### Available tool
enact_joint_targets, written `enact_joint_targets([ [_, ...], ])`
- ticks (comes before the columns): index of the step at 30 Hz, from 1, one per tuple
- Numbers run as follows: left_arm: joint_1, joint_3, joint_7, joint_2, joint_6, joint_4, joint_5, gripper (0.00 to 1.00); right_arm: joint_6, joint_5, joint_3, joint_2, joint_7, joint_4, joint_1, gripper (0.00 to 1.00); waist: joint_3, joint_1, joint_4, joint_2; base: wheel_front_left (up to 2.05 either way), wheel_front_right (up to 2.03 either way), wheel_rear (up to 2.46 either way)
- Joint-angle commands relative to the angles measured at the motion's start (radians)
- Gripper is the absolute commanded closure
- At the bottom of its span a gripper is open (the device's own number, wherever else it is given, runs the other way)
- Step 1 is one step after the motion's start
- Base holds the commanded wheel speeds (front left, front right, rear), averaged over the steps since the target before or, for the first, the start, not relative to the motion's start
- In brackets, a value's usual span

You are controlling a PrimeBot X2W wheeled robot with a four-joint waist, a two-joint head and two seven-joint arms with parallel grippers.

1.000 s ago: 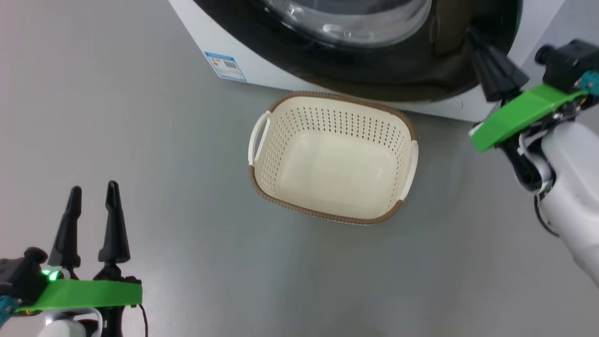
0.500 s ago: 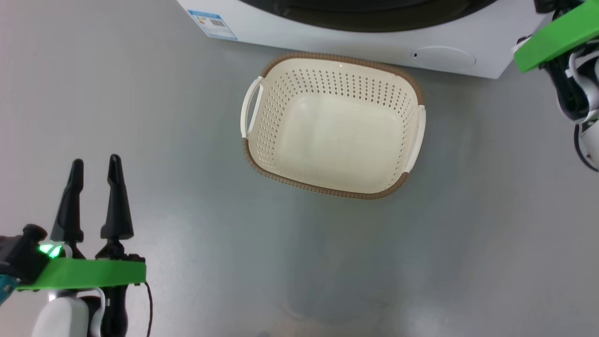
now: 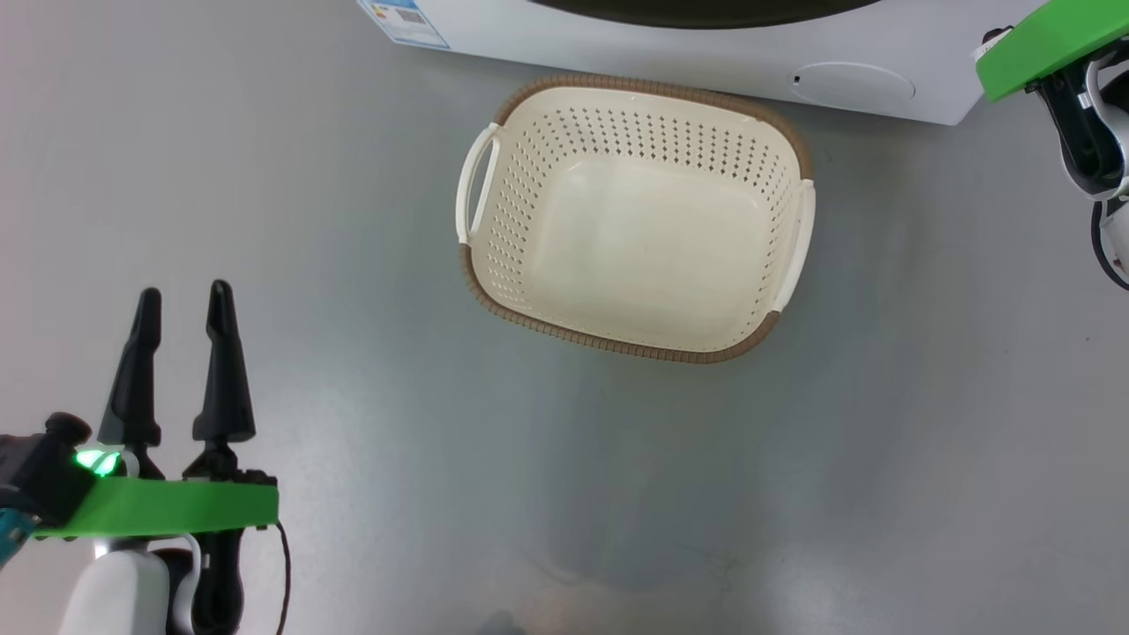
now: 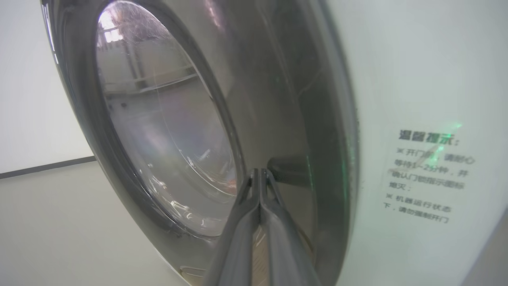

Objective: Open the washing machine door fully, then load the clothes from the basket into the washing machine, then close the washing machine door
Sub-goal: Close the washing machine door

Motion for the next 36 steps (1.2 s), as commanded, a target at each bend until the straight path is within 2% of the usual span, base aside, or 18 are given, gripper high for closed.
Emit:
enact_joint_targets([
  [1,-0.009,0.037,-0.006,0.035,-0.002,-0.018,-0.007,0.00,-0.010,-0.004,-0.027,-0.006,-0.005,-0.010,-0.009,1.00,-0.006,-0.0001,-0.004,-0.0001,0.00,0.00,0.00],
  [12,-0.010,0.017,-0.006,0.047,-0.002,0.000,-0.001,0.00,-0.010,0.019,0.013,0.025,-0.005,-0.031,0.072,1.00,-0.070,-0.0001,-0.033,-0.0001,0.00,0.00,0.00],
  [13,-0.009,0.018,-0.006,0.050,-0.002,0.002,0.000,0.00,-0.010,0.021,0.017,0.026,-0.005,-0.035,0.082,0.87,-0.081,-0.0001,-0.038,-0.0001,0.00,0.00,0.00],
  [14,-0.008,0.018,-0.006,0.052,-0.002,0.002,0.000,0.00,-0.010,0.024,0.021,0.028,-0.005,-0.039,0.092,0.58,-0.091,-0.0001,-0.043,-0.0001,0.00,0.00,0.00],
  [15,-0.007,0.018,-0.006,0.053,-0.002,0.003,0.000,0.00,-0.010,0.027,0.025,0.031,-0.005,-0.045,0.101,0.34,-0.102,-0.0001,-0.049,-0.0001,0.00,0.00,0.00],
  [16,-0.005,0.017,-0.006,0.055,-0.002,0.004,0.001,0.00,-0.010,0.030,0.030,0.034,-0.005,-0.053,0.111,0.02,-0.113,-0.0001,-0.056,-0.0001,0.00,0.00,0.00],
  [17,-0.003,0.017,-0.006,0.055,-0.002,0.005,0.001,0.00,-0.010,0.033,0.034,0.037,-0.005,-0.061,0.122,0.00,-0.125,-0.0001,-0.064,-0.0001,0.00,0.00,0.00],
  [25,0.022,0.011,-0.006,0.062,-0.002,0.010,0.012,0.00,-0.010,0.031,0.034,0.053,-0.005,-0.139,0.239,0.00,-0.227,-0.0001,-0.150,-0.0001,0.00,0.00,0.00],
  [36,0.076,0.021,-0.006,0.074,-0.002,0.013,0.029,0.00,-0.010,0.048,0.002,0.085,-0.005,-0.268,0.454,0.00,-0.348,-0.0001,-0.321,-0.0001,0.00,0.00,0.00],
])
